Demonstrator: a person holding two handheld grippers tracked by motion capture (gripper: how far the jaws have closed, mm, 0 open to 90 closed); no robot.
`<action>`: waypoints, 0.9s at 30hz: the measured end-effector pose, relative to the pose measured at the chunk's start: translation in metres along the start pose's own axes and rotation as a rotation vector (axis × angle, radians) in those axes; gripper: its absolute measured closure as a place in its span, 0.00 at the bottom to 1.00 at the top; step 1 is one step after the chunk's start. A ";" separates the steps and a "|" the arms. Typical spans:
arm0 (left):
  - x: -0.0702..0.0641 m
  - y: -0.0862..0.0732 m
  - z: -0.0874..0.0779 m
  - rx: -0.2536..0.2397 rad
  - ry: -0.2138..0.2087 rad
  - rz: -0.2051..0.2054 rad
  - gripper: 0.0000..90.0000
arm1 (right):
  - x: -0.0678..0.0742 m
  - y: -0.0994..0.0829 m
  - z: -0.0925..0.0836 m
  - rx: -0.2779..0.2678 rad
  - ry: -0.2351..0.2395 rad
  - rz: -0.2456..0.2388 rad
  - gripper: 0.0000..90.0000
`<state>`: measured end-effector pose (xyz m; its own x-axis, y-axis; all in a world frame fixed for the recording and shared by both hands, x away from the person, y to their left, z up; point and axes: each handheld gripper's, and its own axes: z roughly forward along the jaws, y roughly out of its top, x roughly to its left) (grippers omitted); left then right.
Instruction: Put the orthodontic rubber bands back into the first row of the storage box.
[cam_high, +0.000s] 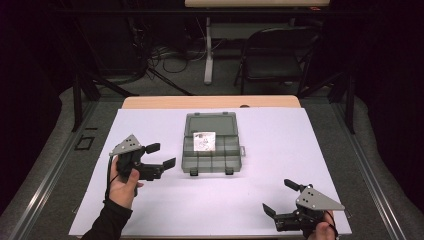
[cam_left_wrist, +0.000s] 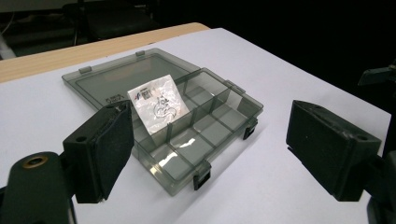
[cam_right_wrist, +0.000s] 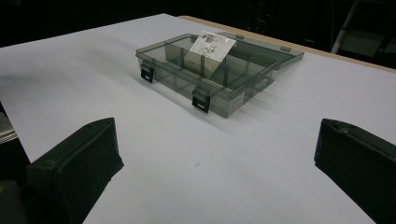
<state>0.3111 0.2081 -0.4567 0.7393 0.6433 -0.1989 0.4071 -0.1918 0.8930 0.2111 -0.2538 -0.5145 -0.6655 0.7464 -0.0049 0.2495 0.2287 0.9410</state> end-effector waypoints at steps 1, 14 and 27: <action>-0.001 -0.003 -0.001 -0.004 0.004 0.007 0.17 | 0.000 0.000 0.000 0.001 0.000 0.002 0.00; -0.015 -0.045 -0.015 -0.002 0.071 0.080 0.07 | 0.002 0.000 0.000 0.002 0.002 0.005 0.00; -0.019 -0.066 -0.007 0.026 0.099 0.110 0.01 | 0.003 -0.001 0.001 -0.007 0.006 -0.001 0.00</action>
<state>0.2667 0.2134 -0.5087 0.7244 0.6869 -0.0586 0.3415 -0.2837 0.8960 0.2097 -0.2517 -0.5161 -0.6699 0.7424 -0.0041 0.2439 0.2253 0.9433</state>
